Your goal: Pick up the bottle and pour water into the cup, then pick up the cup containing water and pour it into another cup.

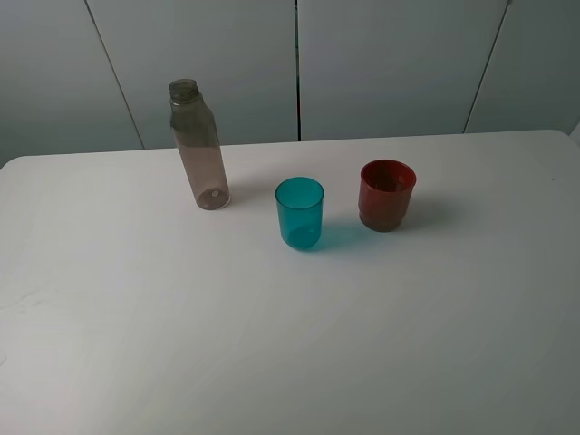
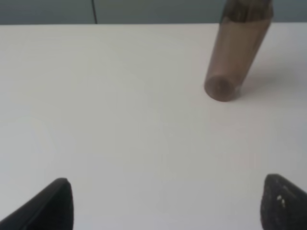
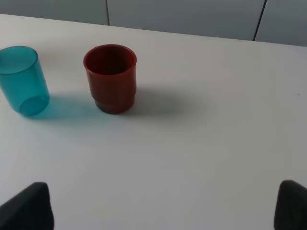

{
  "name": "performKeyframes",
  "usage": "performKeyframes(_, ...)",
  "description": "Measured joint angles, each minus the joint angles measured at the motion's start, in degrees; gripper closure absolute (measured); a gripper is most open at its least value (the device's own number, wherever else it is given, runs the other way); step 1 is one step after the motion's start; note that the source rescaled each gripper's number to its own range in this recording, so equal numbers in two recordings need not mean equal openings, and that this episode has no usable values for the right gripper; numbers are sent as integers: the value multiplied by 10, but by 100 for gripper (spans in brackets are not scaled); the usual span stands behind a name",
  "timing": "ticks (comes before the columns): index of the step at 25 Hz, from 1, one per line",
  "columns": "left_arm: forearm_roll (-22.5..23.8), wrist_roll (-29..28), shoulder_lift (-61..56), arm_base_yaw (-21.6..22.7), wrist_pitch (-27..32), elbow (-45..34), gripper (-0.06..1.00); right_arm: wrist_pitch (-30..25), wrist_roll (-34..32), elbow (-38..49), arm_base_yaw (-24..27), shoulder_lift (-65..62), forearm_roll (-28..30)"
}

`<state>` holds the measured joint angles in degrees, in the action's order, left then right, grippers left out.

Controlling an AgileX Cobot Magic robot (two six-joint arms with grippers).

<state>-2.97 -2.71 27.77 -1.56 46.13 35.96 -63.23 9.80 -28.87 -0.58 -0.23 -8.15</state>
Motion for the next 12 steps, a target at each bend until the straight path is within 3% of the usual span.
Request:
performKeyframes(6,-6,39,-138,90,10,-43,-4,0,0,0,0,0,0)
performKeyframes(12,-23,44,-204,98,-3,-90,-4,0,0,0,0,0,0)
